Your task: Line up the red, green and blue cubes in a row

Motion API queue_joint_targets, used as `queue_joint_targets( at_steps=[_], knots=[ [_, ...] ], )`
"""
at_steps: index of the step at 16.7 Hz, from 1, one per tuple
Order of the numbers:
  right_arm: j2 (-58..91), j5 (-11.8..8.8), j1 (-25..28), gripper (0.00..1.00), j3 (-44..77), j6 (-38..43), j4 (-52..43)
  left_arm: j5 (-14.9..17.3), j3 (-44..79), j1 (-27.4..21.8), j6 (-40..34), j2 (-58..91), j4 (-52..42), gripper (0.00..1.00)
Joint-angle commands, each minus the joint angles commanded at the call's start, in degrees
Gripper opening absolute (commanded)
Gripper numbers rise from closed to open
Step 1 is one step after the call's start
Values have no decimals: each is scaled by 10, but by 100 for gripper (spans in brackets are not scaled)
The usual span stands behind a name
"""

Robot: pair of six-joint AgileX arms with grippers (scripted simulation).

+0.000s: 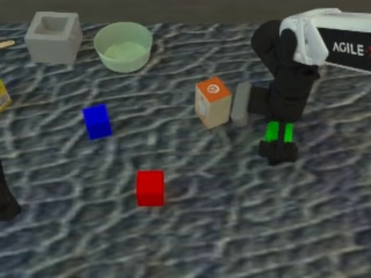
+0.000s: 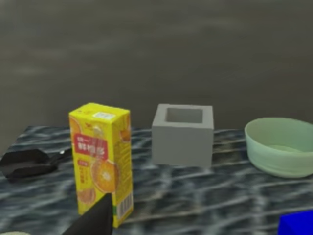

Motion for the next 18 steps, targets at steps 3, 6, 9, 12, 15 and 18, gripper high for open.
queue_joint_targets(
  at_steps=[3,6,9,12,15,18],
  knots=[
    [0,0,0,77,0,0,0,0,0,0,0,0,0,100],
    [0,0,0,55,0,0,0,0,0,0,0,0,0,100],
    [0,0,0,32,0,0,0,0,0,0,0,0,0,100],
    [0,0,0,10,0,0,0,0,0,0,0,0,0,100],
    [0,0,0,0,0,0,0,0,0,0,0,0,0,100],
    [0,0,0,0,0,0,0,0,0,0,0,0,0,100]
  ],
)
